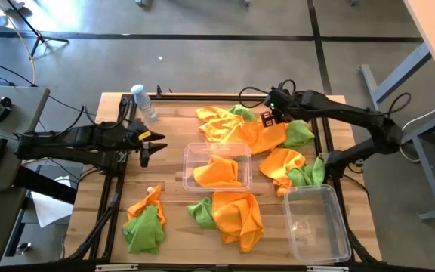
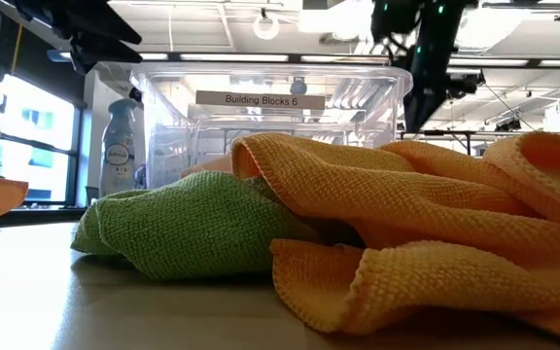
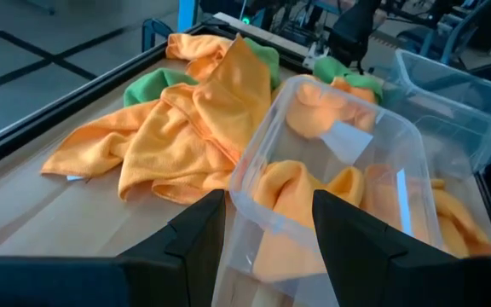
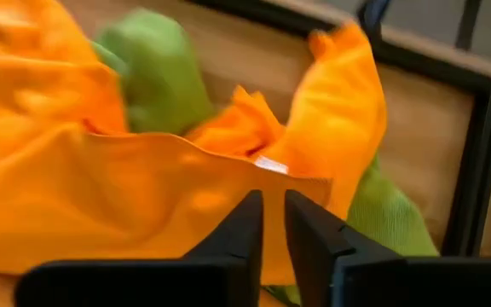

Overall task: Sort microfiber towel by color & place in baskets
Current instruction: Put the orange towel into the top transparent bin

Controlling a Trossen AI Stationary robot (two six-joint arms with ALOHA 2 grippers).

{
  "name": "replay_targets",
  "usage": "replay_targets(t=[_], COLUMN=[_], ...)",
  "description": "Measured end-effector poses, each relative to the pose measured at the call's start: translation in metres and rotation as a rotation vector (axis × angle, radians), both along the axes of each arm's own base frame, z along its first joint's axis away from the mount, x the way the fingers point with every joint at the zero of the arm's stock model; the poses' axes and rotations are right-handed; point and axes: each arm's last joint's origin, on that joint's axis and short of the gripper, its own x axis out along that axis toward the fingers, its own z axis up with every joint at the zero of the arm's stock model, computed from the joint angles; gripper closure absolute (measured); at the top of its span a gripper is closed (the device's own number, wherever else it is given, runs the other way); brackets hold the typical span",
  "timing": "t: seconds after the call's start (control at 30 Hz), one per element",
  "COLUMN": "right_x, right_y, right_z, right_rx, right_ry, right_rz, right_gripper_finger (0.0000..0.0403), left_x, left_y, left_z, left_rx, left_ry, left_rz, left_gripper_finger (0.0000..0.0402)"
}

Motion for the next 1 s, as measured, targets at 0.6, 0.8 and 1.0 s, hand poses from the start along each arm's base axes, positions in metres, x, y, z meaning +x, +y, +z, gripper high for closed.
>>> replay_targets(t=[0.6,0.8,1.0], right_x=[0.001,0.003,0.004], right_y=[-0.016,-0.014,-0.012], right_z=[-0.063,-0.075,-0.075], right_rx=[0.024,0.067,0.067], right_ry=[0.112,0.082,0.107], right_rz=[-0.046,0.067,0.132], right_gripper_finger=[0.0204,0.0207,0.0256], left_x=[0.0,0.0,0.0], left_y=[-0.001,-0.001,-0.001], left_z=[-0.003,-0.003,-0.003], left_rx=[-0.008,-0.014,-0.038], left_ry=[0.011,0.009,0.0], left_rz=[-0.039,-0.036,-0.024], left_gripper_finger=[0.0234,0.0234,0.0234])
